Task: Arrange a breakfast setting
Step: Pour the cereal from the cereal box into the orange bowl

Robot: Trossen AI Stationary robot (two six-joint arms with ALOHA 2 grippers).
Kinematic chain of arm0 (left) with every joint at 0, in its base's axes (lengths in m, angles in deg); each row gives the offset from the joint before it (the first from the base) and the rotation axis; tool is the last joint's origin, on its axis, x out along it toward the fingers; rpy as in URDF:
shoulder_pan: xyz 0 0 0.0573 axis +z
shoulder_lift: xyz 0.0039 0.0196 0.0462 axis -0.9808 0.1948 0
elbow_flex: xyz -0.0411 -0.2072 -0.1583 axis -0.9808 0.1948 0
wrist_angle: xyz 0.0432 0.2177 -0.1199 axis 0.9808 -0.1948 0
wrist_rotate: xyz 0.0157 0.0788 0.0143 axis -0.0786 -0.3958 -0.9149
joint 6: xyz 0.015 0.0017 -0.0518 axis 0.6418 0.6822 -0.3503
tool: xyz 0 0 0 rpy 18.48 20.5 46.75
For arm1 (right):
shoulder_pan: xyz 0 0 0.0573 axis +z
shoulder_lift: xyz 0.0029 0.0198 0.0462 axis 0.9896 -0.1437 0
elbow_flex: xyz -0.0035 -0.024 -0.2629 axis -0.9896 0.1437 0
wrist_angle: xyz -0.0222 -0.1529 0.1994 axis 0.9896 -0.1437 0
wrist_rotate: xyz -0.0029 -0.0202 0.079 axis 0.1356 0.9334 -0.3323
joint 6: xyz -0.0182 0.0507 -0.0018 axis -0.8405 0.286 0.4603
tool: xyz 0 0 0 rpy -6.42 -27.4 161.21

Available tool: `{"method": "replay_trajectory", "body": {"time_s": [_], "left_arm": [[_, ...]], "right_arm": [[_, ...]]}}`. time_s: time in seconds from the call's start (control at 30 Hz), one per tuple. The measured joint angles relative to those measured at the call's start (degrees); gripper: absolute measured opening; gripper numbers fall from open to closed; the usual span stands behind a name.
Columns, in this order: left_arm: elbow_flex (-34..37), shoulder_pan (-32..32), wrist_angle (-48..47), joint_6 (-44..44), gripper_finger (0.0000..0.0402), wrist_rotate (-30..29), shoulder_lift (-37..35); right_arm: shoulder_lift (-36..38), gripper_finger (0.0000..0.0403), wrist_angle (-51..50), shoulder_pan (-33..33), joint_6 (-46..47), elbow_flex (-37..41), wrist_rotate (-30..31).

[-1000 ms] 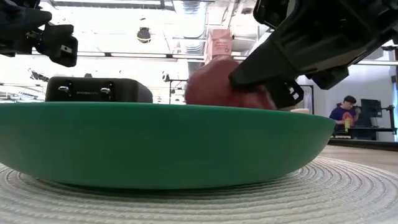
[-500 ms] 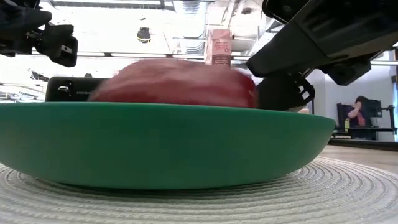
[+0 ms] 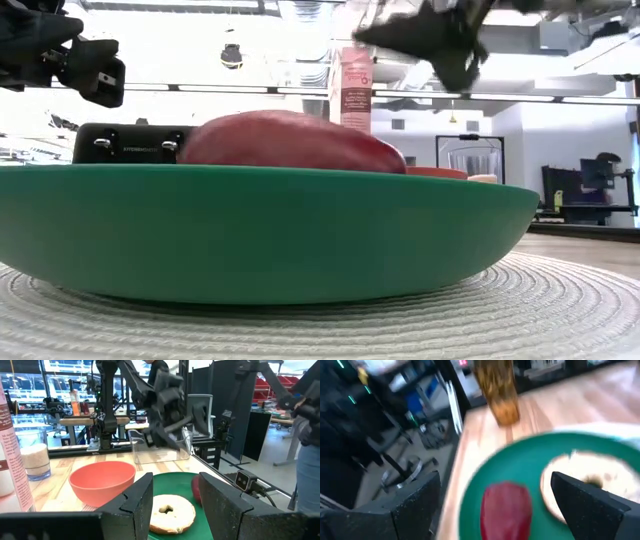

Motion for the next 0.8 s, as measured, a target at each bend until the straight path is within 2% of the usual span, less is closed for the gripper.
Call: {"method": "replay_trajectory", "body": {"time_s": [0.17,0.33,0.57,0.8], "left_arm": [[0.0,0.0,0.0,0.0,0.0144,0.0,0.0],[0.0,0.0,0.0,0.0,0.0144,0.0,0.0],[0.0,0.0,0.0,0.0,0.0144,0.0,0.0],[0.0,0.0,0.0,0.0,0.0144,0.0,0.0]], "right_arm": [[9.9,0.0398,-1.1,-2.4,0.0,2.6,-5.7],[19.6,0.0398,-2.6,-7.5,-0.5,5.5,-16.0],[31.1,0.0398,-3.2,-15.7,-6.2,10.2,-30.3],[42.2,0.0398,-5.4,-21.4,-6.8,16.3,-31.6]]}}
